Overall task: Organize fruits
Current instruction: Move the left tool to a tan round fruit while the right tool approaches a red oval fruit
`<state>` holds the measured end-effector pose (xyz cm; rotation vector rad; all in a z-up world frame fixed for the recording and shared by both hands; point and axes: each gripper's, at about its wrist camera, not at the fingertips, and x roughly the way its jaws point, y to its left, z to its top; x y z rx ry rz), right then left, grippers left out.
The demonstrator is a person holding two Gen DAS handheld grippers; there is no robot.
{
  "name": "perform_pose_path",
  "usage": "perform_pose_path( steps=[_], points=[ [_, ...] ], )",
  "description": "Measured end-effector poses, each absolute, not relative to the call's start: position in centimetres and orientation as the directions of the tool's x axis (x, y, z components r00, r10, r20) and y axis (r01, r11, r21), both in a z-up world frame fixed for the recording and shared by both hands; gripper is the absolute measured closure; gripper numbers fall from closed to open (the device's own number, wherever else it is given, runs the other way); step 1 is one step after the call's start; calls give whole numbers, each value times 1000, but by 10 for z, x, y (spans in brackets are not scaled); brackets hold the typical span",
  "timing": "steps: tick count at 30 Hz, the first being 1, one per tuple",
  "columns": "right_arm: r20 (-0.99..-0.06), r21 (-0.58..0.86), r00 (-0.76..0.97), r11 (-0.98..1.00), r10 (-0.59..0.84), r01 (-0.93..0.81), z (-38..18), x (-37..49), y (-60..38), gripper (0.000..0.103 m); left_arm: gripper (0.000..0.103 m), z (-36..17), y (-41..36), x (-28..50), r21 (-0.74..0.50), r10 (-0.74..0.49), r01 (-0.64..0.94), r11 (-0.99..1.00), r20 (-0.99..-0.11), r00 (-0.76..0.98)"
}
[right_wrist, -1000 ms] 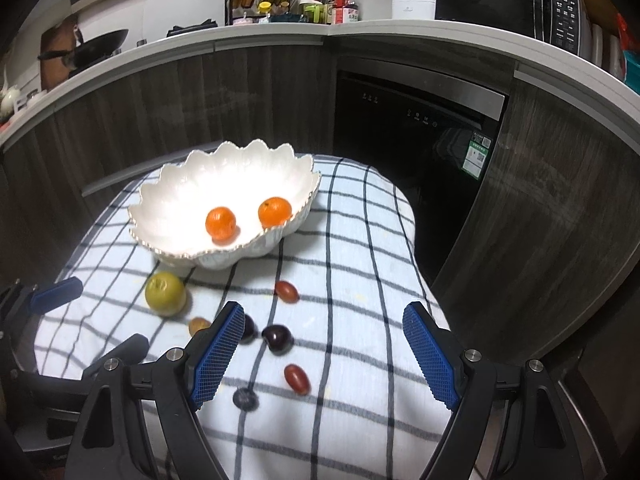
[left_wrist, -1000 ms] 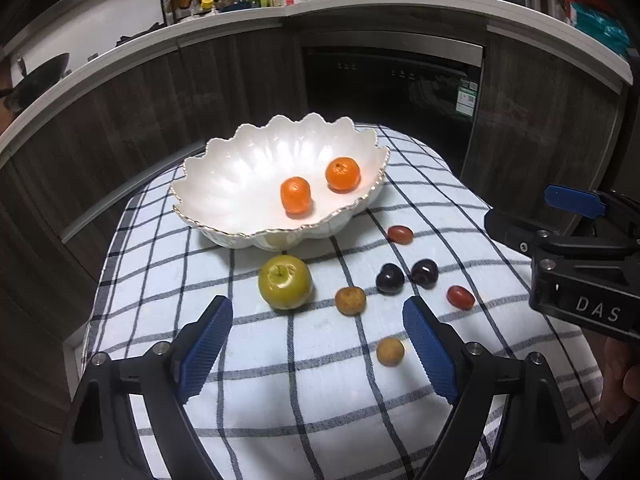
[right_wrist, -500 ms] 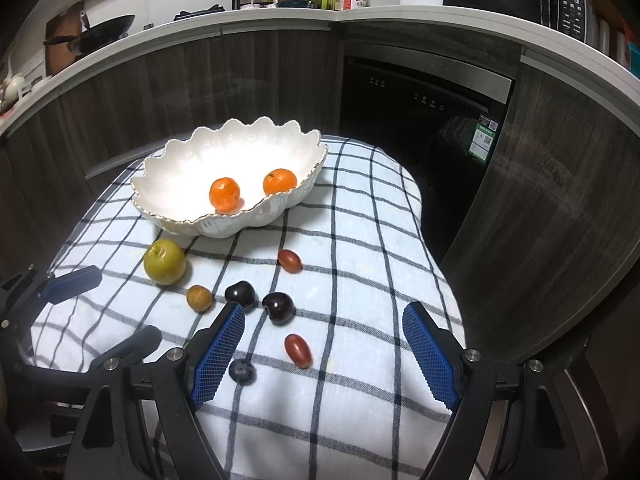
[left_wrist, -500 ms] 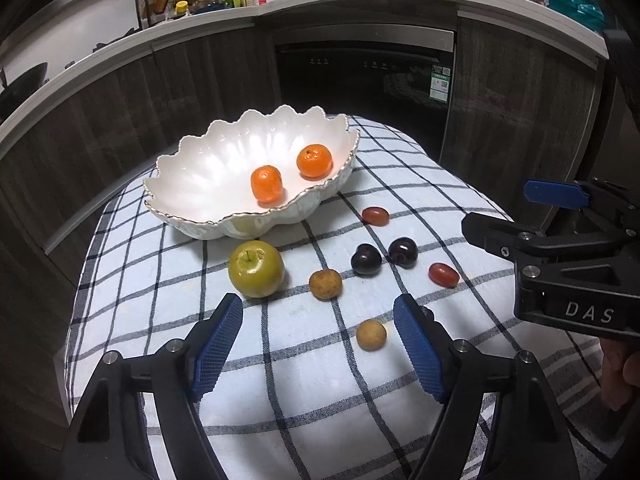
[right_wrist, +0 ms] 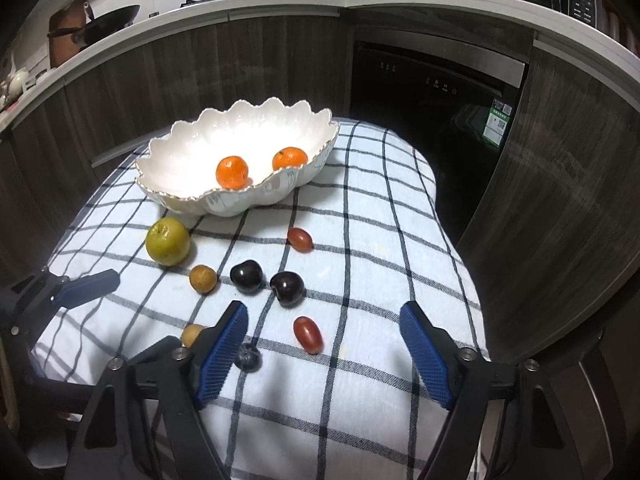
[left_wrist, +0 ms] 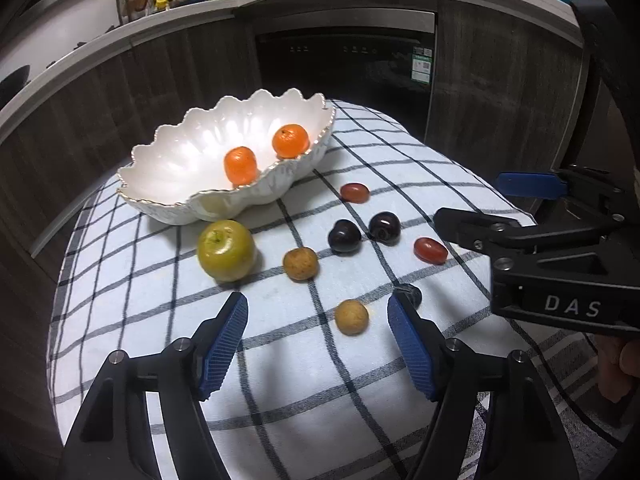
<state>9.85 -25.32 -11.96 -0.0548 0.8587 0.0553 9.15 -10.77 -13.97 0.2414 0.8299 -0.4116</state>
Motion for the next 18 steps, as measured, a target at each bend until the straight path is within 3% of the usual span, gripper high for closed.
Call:
perform_pose_path(
  steps=[8, 18],
  points=[
    [-787, -24, 615, 995, 42, -98, -139, 105, -254, 38, 41, -154, -113, 97, 34, -266, 453, 891, -769, 581],
    [-788, -10, 613, 995, 56, -104, -154, 112, -255, 39, 52, -169, -118, 102, 11, -279, 470, 883, -792, 543]
  ],
)
